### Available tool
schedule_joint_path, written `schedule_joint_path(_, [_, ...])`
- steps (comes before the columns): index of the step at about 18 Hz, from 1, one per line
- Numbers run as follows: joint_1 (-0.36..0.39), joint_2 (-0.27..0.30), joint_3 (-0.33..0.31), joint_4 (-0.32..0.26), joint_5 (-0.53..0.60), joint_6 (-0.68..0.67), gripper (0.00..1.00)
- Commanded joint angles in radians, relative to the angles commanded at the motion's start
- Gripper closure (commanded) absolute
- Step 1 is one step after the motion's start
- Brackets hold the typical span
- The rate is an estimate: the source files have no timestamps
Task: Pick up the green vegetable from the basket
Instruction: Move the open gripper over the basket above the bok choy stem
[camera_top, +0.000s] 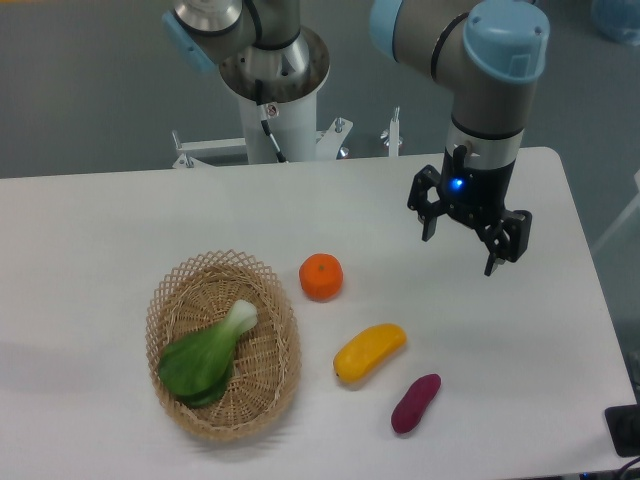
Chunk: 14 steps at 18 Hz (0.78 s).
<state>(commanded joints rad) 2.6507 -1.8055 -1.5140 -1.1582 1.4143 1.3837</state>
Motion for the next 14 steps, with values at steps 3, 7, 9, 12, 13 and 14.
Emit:
schedule_joint_path(3, [-0.002, 0.008, -0.011, 0.006, 0.0, 0.0, 0.0])
schedule_joint_path(7, [-0.012, 0.032, -0.038, 0.009, 0.0, -0.018, 0.0])
schedule_joint_path(9, [-0.014, 0.037, -0.052, 0.027, -0.014, -0.075, 0.0])
schedule_joint_path(12, [-0.037, 0.06, -0.097, 0.086, -0.054, -0.141, 0.0])
schedule_joint_path(13, [-0.054, 0.06, -0.1, 0.104, -0.052, -0.176, 0.0])
schedule_joint_path(14, [-0.073, 0.06, -0.101, 0.115, -0.054, -0.225, 0.0])
